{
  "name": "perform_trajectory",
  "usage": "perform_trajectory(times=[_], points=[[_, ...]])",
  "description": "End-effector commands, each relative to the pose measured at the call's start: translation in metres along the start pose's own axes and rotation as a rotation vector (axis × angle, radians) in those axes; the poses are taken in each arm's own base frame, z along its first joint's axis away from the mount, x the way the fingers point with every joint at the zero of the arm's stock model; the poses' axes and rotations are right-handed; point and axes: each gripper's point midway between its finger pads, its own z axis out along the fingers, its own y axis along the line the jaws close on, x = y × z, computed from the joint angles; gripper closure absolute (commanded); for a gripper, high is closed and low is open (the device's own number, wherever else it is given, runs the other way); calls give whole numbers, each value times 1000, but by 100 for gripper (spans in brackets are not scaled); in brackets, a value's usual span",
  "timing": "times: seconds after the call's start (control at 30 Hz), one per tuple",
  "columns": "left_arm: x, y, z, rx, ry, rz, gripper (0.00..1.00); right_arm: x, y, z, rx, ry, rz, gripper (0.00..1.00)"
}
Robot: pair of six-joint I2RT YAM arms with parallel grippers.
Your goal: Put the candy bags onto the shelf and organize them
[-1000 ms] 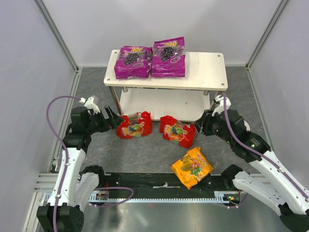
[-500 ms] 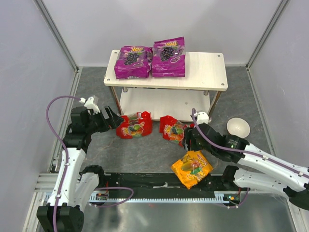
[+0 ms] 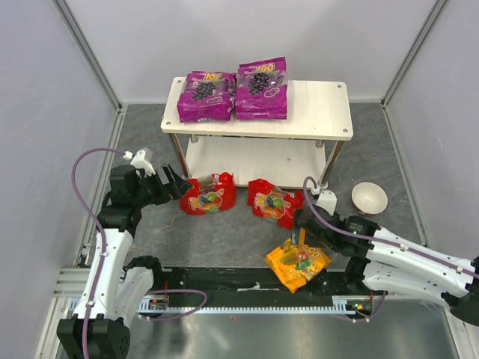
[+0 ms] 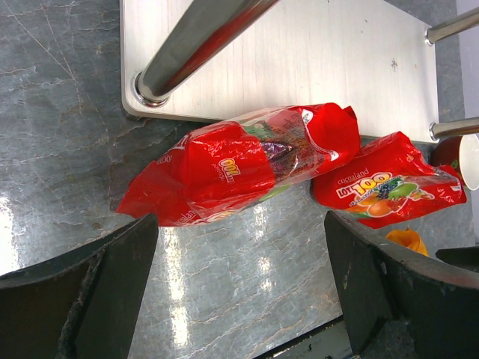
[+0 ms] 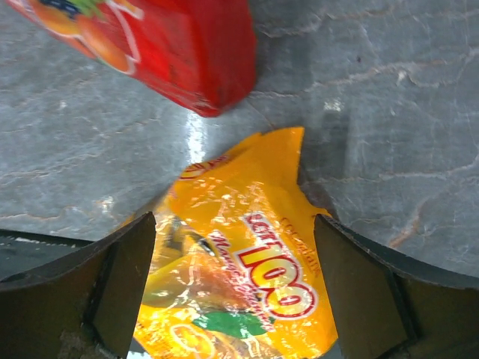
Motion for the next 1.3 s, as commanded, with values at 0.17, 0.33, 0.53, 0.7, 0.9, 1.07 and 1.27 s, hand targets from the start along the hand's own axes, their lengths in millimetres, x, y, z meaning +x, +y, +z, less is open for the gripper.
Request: perform_trajectory(times=[0.17, 0.33, 0.53, 0.7, 0.9, 1.07, 1.27], points=[[-6, -9, 0, 44, -21, 16, 1, 11, -18, 16, -9, -71, 160, 5], [-6, -8, 0, 41, -25, 16, 1, 25, -15, 31, -12, -23, 126, 5], [-6, -9, 0, 42, -21, 16, 1, 38, -11, 44, -24, 16, 104, 14], [-6, -8, 0, 41, -22, 16, 1, 39, -8, 45, -71, 1, 123, 31], [-6, -8, 0, 39, -21, 15, 1, 34, 1, 40, -139, -19, 91, 73], [-6, -8, -1, 38, -26, 16, 1, 29, 19, 33, -204, -4, 24, 100], [-7, -8, 0, 41, -25, 17, 1, 14, 46, 17, -306, -19, -94, 100]])
